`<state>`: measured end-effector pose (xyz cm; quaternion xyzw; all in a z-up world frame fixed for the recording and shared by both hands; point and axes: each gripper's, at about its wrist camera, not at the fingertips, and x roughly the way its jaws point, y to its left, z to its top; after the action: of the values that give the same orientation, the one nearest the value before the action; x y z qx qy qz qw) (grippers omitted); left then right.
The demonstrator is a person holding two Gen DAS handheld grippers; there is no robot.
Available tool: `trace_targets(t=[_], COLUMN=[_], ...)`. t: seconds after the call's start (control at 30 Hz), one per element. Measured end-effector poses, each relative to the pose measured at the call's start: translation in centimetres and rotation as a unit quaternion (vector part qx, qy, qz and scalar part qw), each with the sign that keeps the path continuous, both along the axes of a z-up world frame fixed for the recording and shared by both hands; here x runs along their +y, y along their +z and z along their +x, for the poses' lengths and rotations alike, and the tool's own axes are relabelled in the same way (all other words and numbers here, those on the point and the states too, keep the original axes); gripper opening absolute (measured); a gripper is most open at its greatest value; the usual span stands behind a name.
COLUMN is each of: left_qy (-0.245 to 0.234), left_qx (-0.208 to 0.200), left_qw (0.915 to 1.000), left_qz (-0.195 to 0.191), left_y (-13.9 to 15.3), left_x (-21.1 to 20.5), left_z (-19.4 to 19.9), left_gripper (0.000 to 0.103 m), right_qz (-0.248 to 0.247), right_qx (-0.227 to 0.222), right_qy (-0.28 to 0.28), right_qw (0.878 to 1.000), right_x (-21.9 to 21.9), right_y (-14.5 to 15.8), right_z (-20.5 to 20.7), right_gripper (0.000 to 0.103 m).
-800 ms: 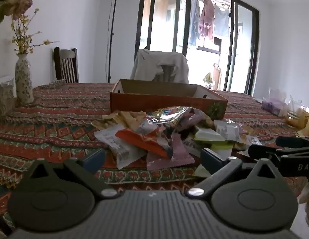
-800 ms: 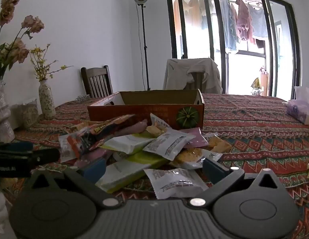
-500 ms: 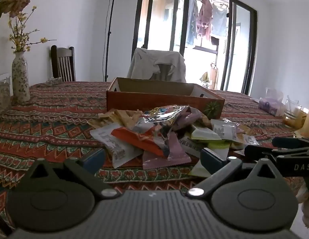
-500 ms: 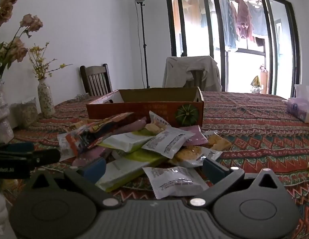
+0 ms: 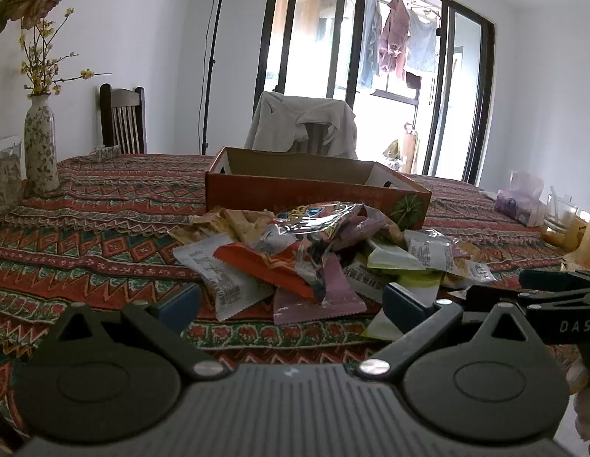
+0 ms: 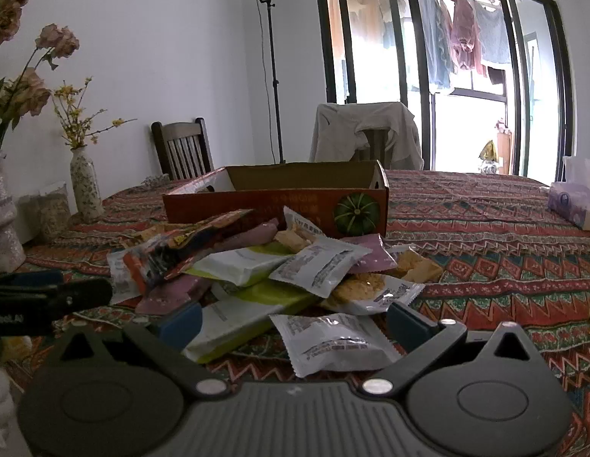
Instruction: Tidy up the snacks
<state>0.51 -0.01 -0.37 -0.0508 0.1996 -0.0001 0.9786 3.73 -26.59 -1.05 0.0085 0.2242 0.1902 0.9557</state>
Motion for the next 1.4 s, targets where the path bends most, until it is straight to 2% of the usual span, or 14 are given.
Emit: trace_targets(t=[1.4], left_qy=[0.002], left_qx=[-0.004], left_qw=[1.0], left_qz=[-0.006], left_y=[-0.03], left_x=[-0.01], left_z=[-0.13], left_gripper=[0.103], right_qz=[0.0], right_qx=[0.004], right_qy=[-0.001], right_qw=[1.0], right_x=[-0.05], right_y=[-0.01], right_z=[0.06], right_gripper=[0.103])
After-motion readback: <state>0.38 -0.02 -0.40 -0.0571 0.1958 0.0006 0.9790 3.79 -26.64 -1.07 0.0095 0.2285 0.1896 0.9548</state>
